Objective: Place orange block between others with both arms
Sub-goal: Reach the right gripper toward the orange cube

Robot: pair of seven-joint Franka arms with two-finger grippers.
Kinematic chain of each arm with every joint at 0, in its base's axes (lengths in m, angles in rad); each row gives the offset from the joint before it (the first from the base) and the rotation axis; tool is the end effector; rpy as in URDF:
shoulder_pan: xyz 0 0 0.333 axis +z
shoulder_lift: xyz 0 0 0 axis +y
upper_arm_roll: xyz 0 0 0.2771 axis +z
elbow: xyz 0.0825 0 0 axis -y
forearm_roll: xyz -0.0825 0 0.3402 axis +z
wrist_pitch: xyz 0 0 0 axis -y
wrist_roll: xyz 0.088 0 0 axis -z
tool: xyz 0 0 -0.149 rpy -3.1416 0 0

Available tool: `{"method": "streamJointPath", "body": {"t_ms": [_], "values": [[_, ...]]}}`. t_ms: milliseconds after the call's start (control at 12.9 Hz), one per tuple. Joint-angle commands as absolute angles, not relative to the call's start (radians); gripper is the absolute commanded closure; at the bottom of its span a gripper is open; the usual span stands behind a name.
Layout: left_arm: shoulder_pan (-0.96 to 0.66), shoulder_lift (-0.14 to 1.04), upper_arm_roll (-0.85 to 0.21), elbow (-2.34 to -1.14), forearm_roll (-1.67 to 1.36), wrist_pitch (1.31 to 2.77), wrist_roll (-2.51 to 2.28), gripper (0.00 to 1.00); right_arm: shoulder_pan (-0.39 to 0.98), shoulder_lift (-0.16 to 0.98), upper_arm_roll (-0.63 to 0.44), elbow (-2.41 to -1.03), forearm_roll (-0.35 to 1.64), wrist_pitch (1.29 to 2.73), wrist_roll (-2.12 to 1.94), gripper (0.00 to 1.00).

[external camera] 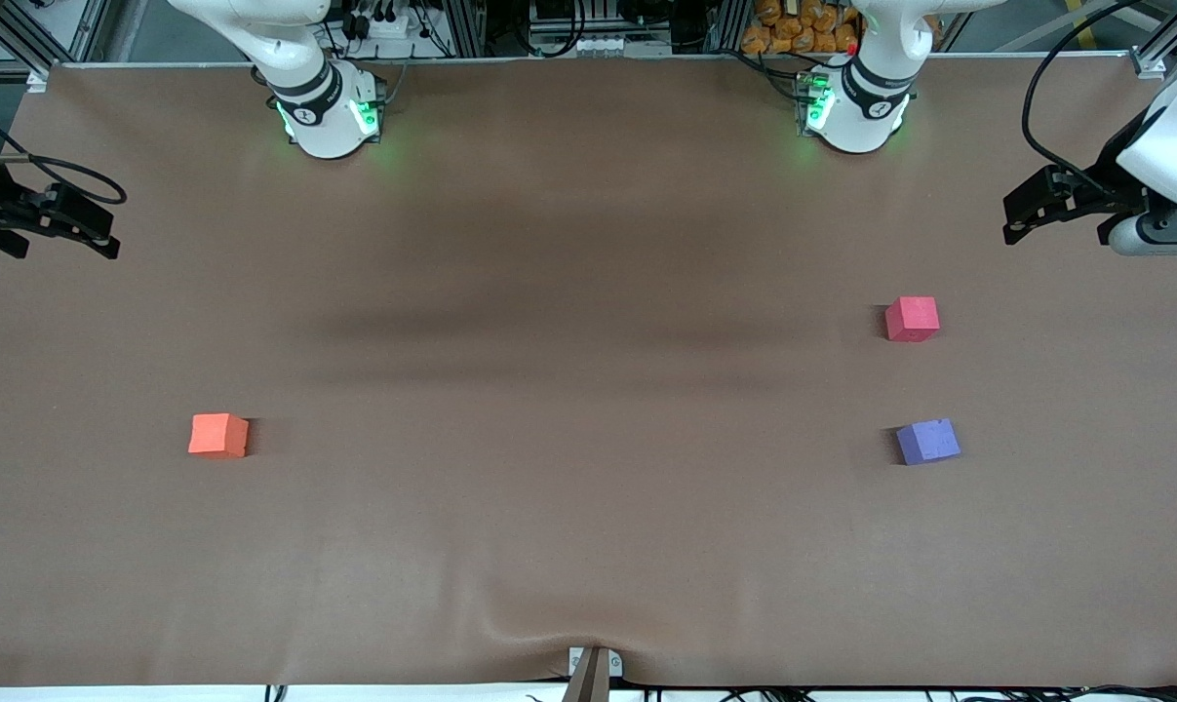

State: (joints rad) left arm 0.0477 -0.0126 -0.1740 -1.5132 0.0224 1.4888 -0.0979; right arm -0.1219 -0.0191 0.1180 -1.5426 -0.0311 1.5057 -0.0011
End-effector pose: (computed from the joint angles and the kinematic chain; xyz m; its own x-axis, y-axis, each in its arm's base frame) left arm 0.4953 -0.0599 0.5672 0.9996 -0.0265 -0.0095 -0.0268 -0.9993 -0.0256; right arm 0.4985 -0.0062 0.5596 0.9998 -0.0049 -0.0179 -0.0043 -0.9994 0.0333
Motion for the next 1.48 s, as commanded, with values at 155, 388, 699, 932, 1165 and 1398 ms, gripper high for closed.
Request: {"method": "streamJointPath", "body": {"t_ms": [155,388,699,932,1165,1398], "values": [[0.055,-0.017,-0.176,-1.497,0.008,1.465,-0.089,0.0,-0.141,-0.028,0.126,-1.534,-0.012,1.486,0.006,0.0],[0.057,-0.015,-0.175,-1.497,0.012,1.465,-0.087,0.0,-0.137,-0.025,0.129,-1.534,0.032,1.476,0.096,0.0],[0.054,-0.015,-0.173,-1.497,0.02,1.465,-0.091,0.0,-0.146,0.02,0.126,-1.554,0.055,1.468,0.103,0.0],[0.055,-0.015,-0.173,-1.497,0.023,1.465,-0.089,0.0,-0.19,0.17,0.126,-1.552,0.051,1.546,0.1,0.0],[0.052,-0.015,-0.175,-1.497,0.021,1.466,-0.086,0.0,-0.183,0.267,0.126,-1.554,0.018,1.592,0.1,0.0],[0.054,-0.017,-0.175,-1.497,0.018,1.465,-0.081,0.0,-0.193,0.339,0.126,-1.551,-0.027,1.658,0.098,0.0]]}}
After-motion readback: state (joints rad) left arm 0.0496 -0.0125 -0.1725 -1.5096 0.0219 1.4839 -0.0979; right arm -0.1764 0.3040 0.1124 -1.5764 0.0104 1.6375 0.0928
